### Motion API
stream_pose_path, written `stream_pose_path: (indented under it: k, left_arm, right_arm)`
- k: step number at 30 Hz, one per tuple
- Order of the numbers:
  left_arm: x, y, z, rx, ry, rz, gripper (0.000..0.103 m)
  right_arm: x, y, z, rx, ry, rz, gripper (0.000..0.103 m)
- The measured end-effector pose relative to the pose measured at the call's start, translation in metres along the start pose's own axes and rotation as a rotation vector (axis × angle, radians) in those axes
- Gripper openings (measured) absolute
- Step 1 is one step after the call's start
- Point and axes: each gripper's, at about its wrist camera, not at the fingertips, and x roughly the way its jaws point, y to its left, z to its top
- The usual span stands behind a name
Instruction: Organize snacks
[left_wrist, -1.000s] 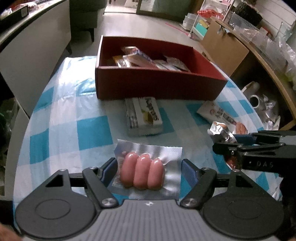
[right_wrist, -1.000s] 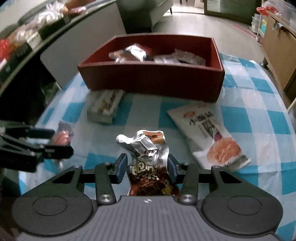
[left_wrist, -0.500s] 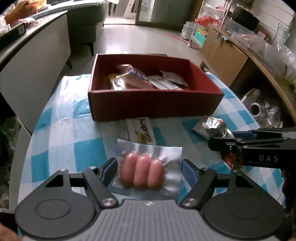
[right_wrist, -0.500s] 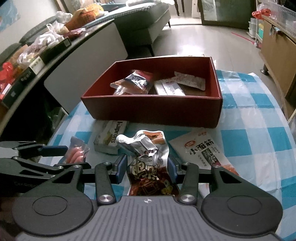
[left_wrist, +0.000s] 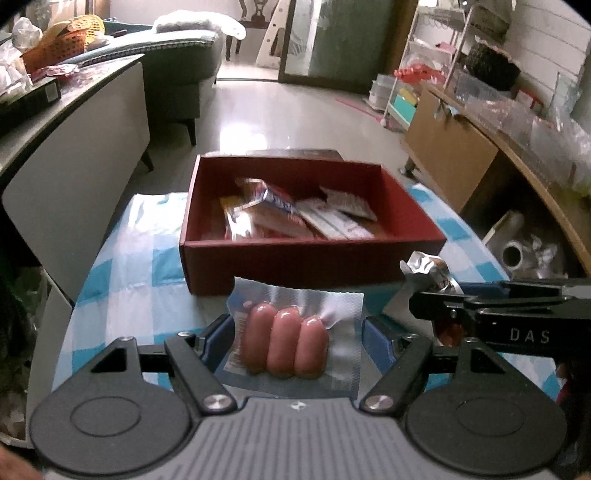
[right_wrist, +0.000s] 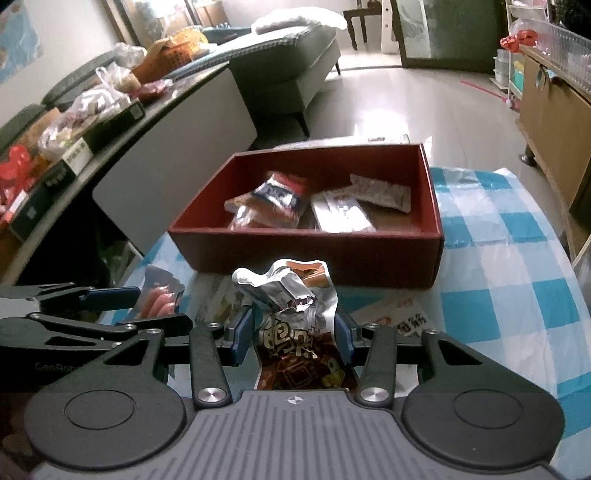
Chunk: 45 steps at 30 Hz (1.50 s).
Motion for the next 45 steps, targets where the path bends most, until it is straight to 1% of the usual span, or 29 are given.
stream_pose_path:
  k: [11,24,31,45]
  left_arm:
    - [0.007,-0.002,0.021,-0.008,-0.04,0.027,0.07]
    - [0.027,-0.012,0.042,0.013,-0.066,0.072,0.07]
    - [0.041,-0.014,0.056,0.015,-0.066,0.081,0.07]
    - [0.074,-0.014,0.084,0.006,-0.071,0.114,0.07]
  right_arm:
    - [-0.002,-0.005,0.019,0.02,-0.048,0.008,0.054]
    - [0.005,-0.016,0.045,0.041,-0.093,0.006,0.054]
    - [0.013,-0.02,0.054,0.045,-0.094,0.002,0.054]
    - [0.046,-0.038,0.077,0.068,-0.081,-0.01,0.054]
